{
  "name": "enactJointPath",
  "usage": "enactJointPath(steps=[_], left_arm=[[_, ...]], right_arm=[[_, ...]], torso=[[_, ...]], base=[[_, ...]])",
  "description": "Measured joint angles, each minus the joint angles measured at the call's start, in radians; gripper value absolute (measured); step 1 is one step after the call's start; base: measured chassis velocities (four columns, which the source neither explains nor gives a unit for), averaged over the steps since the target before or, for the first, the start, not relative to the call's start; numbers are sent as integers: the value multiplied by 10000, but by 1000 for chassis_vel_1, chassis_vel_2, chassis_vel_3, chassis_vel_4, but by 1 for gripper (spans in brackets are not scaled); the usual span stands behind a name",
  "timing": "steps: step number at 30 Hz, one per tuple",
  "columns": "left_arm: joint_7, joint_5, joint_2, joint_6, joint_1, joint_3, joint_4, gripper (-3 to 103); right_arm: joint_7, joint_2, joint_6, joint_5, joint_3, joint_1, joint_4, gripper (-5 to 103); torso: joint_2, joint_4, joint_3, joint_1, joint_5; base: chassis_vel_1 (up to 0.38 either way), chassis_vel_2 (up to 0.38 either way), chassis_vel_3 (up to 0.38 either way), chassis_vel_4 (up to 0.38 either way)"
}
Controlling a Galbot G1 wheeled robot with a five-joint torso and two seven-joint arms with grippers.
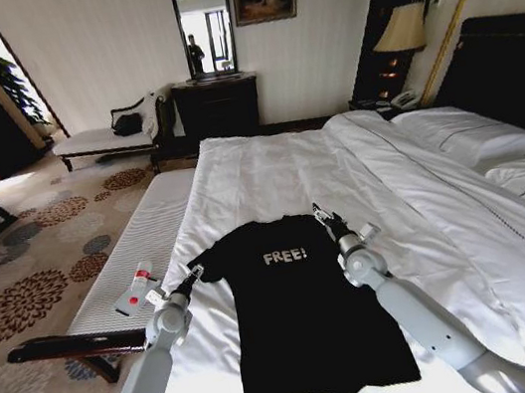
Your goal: Fold the clothes on the bed.
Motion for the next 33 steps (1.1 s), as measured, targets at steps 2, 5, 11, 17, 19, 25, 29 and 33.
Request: enactJointPath(steps=[2, 5, 11, 17, 19, 25, 29, 33], left_arm=[[43, -24, -12, -19, -76, 52, 89, 85], [71, -64, -30, -33, -148, 76, 183, 80], [103, -82, -31, -71, -206, 86, 298, 58], [129, 52, -41, -122, -186, 71, 278, 36], [130, 154, -56, -134, -180, 70, 239, 26], [131, 206, -49, -138, -191, 70, 71, 4], [82, 303, -18, -138, -203, 92, -139, 0], [-35, 488, 35, -102, -311, 301, -822, 0]], right_arm=[[19, 51, -8, -12, -26, 31, -58, 100], [40, 100, -9, -13, -37, 88, -110, 100], [52, 120, -10, -12, -38, 105, -168, 100], [65, 124, -12, -34, -19, 105, -271, 100], [73, 137, -12, -61, -18, 101, -326, 100], [131, 123, -13, -76, -15, 130, -449, 100], [247, 118, -14, -73, -10, 179, -481, 100], [375, 131, -17, -49, 12, 236, -503, 100]], torso=[[0, -1, 0, 0, 0], [0, 0, 0, 0, -1], [0, 0, 0, 0, -1], [0, 0, -1, 0, -1], [0, 0, -1, 0, -1], [0, -1, -1, 0, -1], [0, 0, -1, 0, -1], [0, 1, -1, -1, -1]], base=[[0, 0, 0, 0], [0, 0, 0, 0], [0, 0, 0, 0], [0, 0, 0, 0], [0, 0, 0, 0], [0, 0, 0, 0], [0, 0, 0, 0], [0, 0, 0, 0]])
